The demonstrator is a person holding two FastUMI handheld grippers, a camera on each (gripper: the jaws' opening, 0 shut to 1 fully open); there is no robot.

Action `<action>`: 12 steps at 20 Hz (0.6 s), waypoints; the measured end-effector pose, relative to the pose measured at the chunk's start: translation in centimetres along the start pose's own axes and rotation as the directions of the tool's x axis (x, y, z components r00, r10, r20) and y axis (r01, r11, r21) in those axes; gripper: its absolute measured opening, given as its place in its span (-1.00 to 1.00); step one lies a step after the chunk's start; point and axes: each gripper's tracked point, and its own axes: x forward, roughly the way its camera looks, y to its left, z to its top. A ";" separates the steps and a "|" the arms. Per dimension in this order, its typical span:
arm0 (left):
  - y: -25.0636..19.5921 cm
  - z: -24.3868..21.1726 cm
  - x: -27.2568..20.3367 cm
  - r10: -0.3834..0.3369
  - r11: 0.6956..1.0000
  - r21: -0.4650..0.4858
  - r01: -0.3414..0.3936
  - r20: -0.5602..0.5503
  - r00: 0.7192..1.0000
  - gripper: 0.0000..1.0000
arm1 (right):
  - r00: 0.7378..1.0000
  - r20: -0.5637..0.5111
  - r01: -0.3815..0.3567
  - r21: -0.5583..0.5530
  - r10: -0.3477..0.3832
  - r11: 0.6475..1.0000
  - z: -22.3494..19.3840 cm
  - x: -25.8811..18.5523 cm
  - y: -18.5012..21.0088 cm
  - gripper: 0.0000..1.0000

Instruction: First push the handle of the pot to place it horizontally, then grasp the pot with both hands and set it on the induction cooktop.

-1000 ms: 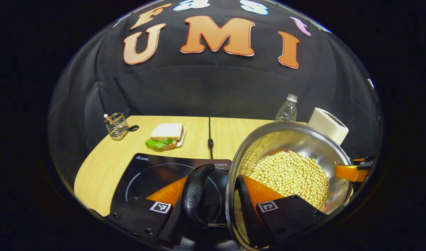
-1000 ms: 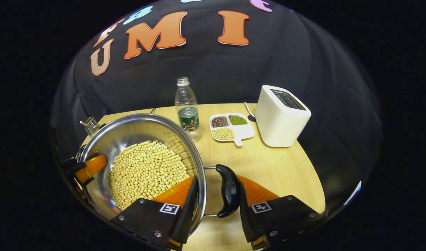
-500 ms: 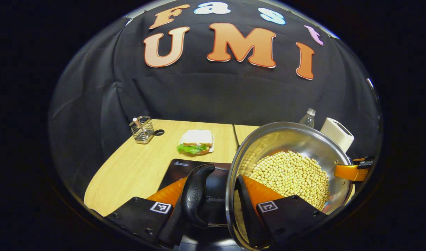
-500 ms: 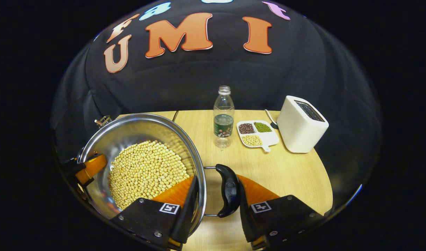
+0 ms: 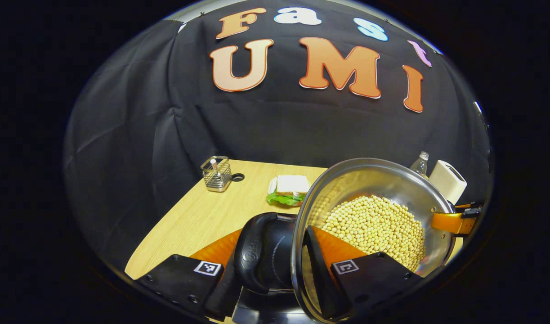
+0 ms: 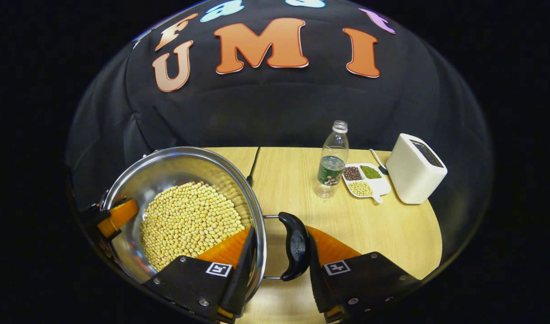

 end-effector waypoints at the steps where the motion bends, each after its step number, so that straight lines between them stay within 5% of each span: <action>1: 0.5 -0.1 0.1 0.002 1.000 -0.004 -0.002 -0.003 1.000 0.50 | 1.000 -0.003 0.000 -0.001 0.000 1.000 0.0 0.3 0.6 0.19; 12: 2.5 -1.6 2.2 -0.015 1.000 -0.006 0.015 -0.046 0.999 0.51 | 0.999 -0.040 0.018 -0.011 -0.018 1.000 -1.7 2.9 3.5 0.20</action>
